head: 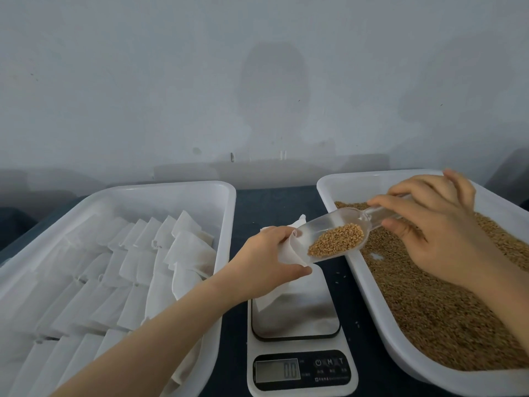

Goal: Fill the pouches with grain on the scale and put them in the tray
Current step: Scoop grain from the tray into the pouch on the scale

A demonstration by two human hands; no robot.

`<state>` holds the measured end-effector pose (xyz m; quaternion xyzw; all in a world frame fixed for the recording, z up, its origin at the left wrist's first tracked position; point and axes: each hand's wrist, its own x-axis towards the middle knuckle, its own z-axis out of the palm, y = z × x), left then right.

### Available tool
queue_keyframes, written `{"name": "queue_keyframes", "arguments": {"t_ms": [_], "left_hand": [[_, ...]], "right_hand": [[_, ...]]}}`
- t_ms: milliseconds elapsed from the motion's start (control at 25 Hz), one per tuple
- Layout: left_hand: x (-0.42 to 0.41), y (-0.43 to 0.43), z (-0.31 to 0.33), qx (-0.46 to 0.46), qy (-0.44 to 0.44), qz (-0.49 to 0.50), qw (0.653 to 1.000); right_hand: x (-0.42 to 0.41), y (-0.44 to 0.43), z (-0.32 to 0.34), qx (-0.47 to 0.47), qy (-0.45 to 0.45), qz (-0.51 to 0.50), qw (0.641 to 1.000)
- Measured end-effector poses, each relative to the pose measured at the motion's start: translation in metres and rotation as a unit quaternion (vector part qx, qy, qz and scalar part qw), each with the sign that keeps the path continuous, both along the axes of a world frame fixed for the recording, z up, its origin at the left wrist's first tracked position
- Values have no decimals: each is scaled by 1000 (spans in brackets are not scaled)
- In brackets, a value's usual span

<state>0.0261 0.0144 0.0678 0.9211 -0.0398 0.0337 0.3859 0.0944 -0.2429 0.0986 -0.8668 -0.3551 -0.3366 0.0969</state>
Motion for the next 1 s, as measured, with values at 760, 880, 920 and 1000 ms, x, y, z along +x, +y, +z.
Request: {"name": "queue_keyframes", "arguments": {"t_ms": [760,880,920,1000], "left_hand": [[-1,-5,1,-79,-13,-25,996],[0,-4,-1,-86,-12,-27,996],[0,-4,-1,-82,-12,-27,996],[0,-4,-2,-73,-17,-26,997]], "right_hand": [[-14,15,70,-127,-144,40,981],[-16,21,76,-143,-151,49,977],[-17,24,78,-149,-156,52,975],[-19,28,83,-162,-168,56,971]]}}
